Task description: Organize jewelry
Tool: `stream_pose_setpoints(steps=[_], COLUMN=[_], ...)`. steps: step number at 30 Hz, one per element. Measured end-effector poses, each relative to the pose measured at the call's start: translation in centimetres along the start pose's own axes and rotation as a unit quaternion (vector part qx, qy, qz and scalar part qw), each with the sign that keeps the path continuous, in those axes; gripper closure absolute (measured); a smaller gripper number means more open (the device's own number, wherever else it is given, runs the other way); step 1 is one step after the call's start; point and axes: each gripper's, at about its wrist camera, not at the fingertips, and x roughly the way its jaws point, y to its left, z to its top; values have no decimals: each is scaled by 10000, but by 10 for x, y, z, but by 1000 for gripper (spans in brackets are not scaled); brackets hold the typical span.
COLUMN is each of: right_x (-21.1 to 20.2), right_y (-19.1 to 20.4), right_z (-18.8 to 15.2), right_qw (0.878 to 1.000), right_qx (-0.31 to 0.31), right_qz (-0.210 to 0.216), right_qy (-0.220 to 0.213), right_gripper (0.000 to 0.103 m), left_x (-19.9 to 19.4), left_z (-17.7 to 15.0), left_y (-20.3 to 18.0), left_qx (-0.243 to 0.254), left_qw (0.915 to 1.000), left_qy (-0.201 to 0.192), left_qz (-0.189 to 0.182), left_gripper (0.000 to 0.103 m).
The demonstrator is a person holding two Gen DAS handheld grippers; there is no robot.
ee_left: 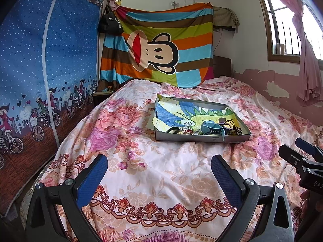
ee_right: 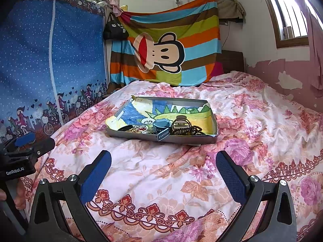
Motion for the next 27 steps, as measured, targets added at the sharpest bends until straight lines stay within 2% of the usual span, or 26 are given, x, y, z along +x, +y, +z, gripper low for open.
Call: stream_pose_setpoints(steps=[27], right_x=[0], right_y=[0], right_z=[1], right_qw=[10000], right_qx=[1], right_qz=[1], right_qy=[7], right_gripper=[1], left_x=[0], left_z=[1], left_y=[-2], left_qx=[9], left_qw=[10000], left_qy=[13], left_qz=[-7], left_gripper=[0])
